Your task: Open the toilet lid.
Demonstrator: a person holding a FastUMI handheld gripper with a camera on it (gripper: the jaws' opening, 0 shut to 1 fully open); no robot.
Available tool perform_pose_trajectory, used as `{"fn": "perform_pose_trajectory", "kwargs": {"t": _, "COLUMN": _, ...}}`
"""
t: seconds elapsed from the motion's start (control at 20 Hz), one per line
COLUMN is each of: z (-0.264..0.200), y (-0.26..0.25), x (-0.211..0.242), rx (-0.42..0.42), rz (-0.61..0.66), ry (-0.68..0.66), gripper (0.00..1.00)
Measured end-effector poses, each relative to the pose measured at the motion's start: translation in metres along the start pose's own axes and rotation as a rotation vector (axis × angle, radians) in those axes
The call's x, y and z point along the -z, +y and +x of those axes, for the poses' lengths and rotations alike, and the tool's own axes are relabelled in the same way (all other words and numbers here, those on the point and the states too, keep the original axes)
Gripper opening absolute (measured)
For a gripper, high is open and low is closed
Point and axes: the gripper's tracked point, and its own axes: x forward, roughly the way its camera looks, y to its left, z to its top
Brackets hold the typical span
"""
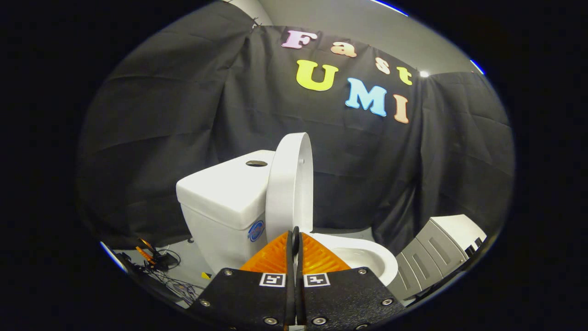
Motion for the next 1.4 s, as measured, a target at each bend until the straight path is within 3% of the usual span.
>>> {"fn": "perform_pose_trajectory", "kwargs": {"t": 0.3, "z": 0.0, "y": 0.004, "x": 0.002, "rx": 0.026, "rz": -0.047, "ry": -0.009, "gripper": 0.0}}
{"fn": "perform_pose_trajectory", "kwargs": {"t": 0.65, "z": 0.001, "y": 0.003, "x": 0.0, "rx": 0.009, "rz": 0.017, "ry": 0.008, "gripper": 0.0}}
{"fn": "perform_pose_trajectory", "kwargs": {"t": 0.85, "z": -0.002, "y": 0.008, "x": 0.003, "rx": -0.039, "rz": 0.077, "ry": 0.033, "gripper": 0.07}}
{"fn": "perform_pose_trajectory", "kwargs": {"t": 0.9, "z": -0.005, "y": 0.01, "x": 0.005, "rx": -0.066, "rz": 0.106, "ry": 0.043, "gripper": 0.14}}
{"fn": "perform_pose_trajectory", "kwargs": {"t": 1.0, "z": -0.013, "y": 0.016, "x": -0.001, "rx": -0.129, "rz": 0.171, "ry": 0.047, "gripper": 0.36}}
{"fn": "perform_pose_trajectory", "kwargs": {"t": 1.2, "z": -0.035, "y": 0.008, "x": -0.022, "rx": -0.196, "rz": 0.231, "ry": 0.004, "gripper": 0.96}}
{"fn": "perform_pose_trajectory", "kwargs": {"t": 1.4, "z": -0.055, "y": -0.011, "x": -0.04, "rx": -0.247, "rz": 0.268, "ry": -0.033, "gripper": 0.96}}
